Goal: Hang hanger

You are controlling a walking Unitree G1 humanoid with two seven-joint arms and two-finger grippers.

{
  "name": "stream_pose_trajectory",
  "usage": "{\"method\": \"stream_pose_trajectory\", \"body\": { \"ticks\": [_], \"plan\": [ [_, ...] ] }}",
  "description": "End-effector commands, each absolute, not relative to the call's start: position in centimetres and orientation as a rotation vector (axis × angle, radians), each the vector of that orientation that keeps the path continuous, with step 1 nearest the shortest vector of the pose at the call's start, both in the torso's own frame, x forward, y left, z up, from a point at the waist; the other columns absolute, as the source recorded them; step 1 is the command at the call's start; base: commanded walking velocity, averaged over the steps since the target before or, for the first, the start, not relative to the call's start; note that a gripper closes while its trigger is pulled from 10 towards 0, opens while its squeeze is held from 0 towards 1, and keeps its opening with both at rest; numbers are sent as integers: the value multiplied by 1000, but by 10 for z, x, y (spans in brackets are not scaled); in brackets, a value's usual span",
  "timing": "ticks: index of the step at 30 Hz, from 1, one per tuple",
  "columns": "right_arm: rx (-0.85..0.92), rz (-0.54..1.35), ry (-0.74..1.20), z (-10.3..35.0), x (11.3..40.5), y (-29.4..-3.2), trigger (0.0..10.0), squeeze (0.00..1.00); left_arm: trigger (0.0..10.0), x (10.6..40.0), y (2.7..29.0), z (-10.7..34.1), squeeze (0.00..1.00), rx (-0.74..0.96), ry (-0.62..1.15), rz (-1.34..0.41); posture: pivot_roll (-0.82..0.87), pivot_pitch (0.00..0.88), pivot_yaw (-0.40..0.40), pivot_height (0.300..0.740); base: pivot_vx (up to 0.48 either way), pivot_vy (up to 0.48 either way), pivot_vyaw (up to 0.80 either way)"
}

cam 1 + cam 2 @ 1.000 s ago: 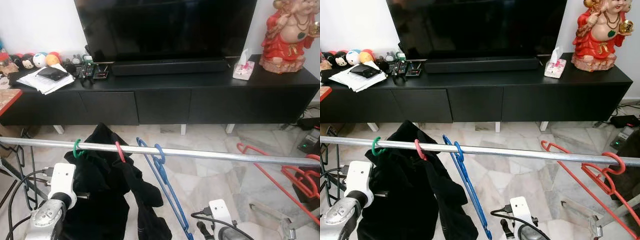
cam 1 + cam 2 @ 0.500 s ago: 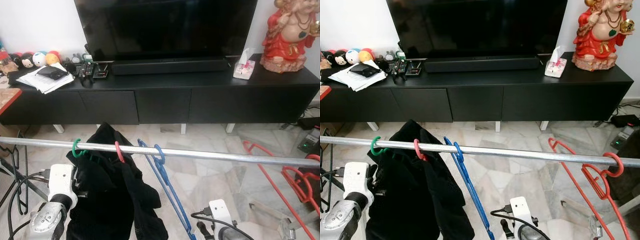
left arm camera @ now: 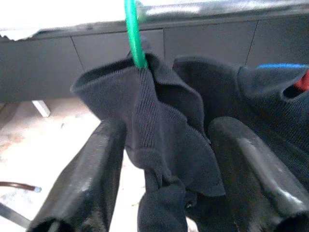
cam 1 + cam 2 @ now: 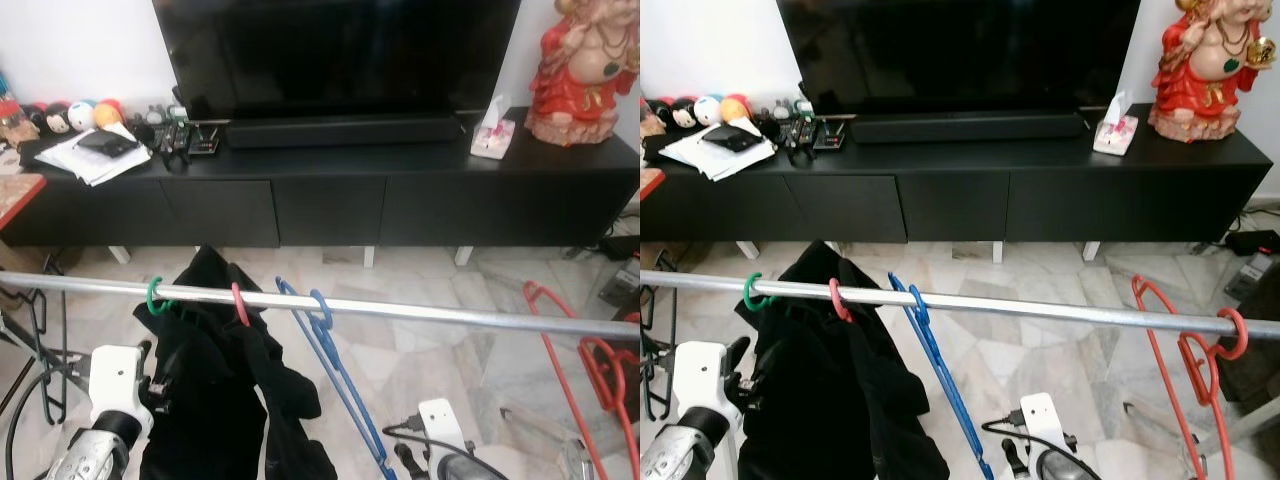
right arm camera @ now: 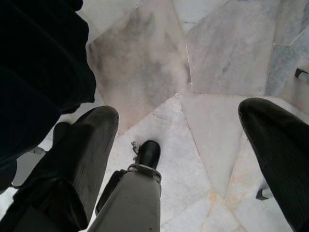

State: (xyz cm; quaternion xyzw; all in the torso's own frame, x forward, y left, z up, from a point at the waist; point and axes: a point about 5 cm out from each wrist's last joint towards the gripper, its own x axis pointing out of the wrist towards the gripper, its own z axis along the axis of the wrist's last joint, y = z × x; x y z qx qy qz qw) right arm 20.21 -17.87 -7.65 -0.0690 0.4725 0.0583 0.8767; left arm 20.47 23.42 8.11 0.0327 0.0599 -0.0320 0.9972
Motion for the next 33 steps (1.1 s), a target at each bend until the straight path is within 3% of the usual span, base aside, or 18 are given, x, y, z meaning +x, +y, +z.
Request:
{"method": "stream_pose_trajectory", "body": {
  "ticks": [1,6,7,8,33],
  "plan": [
    [-144,126,989,-77,201,-178,10000,0,10000,193,233,89,1000,74,76,-3,-31,0,48,740,0,0,0],
    [-144,120,985,-77,202,-179,10000,0,10000,174,221,96,1000,103,35,72,-24,0,42,740,0,0,0],
    [-144,120,985,-76,202,-179,10000,0,10000,173,220,95,725,102,37,82,-24,0,42,740,0,0,0],
    [-144,119,985,-76,202,-179,10000,0,10000,172,219,93,0,104,45,92,-24,0,42,740,0,0,0],
    [-148,120,989,-77,200,-180,10000,0,10000,180,215,78,0,83,83,139,-36,0,39,740,0,0,0]
  ]
}}
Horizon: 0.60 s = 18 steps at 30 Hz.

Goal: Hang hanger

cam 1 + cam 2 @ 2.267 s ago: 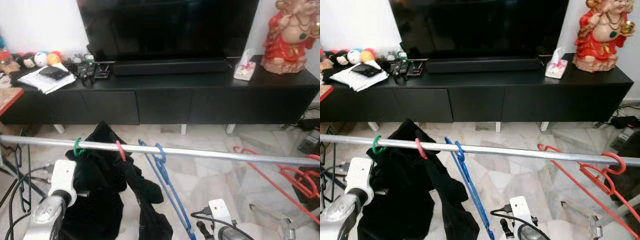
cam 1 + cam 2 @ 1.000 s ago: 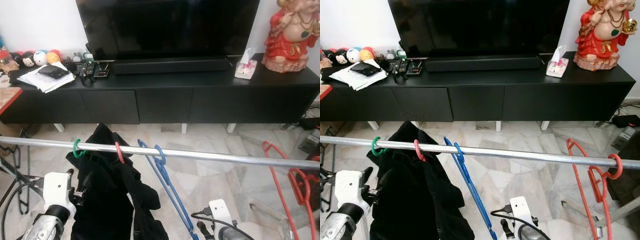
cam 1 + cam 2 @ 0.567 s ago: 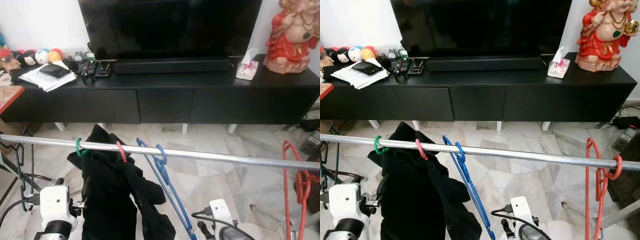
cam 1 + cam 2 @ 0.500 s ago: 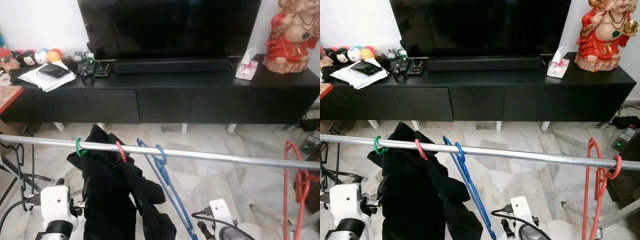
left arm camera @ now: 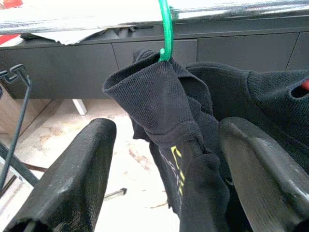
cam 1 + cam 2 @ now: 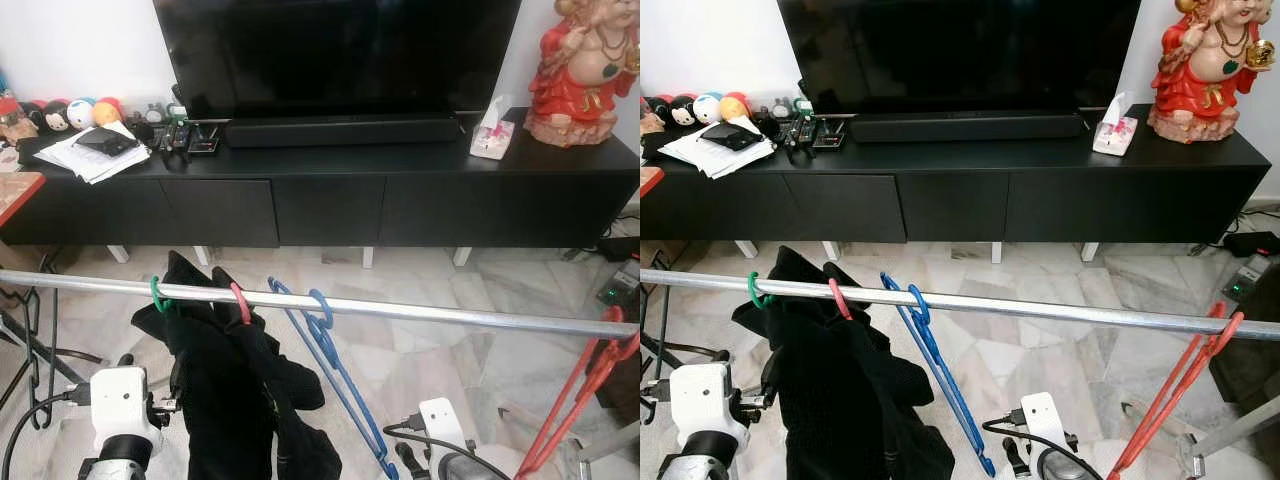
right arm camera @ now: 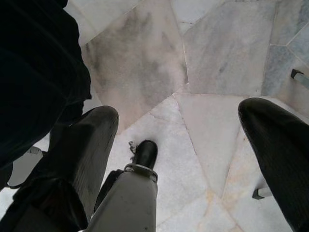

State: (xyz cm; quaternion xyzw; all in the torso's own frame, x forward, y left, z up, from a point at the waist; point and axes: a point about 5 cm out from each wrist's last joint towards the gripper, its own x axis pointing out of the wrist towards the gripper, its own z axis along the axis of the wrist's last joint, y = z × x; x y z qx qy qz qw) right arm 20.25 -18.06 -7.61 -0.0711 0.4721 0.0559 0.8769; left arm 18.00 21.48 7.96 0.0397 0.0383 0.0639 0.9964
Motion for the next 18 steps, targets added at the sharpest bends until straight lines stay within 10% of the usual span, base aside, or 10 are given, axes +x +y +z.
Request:
{"method": "stream_pose_trajectory", "body": {
  "ticks": [1,18],
  "plan": [
    [-149,121,990,-78,200,-180,10000,0,10000,180,215,77,0,92,91,138,-36,0,39,740,0,0,0],
    [-146,120,994,-78,198,-180,10000,0,10000,180,211,67,0,103,132,119,-33,0,41,740,0,0,0]
  ]
}}
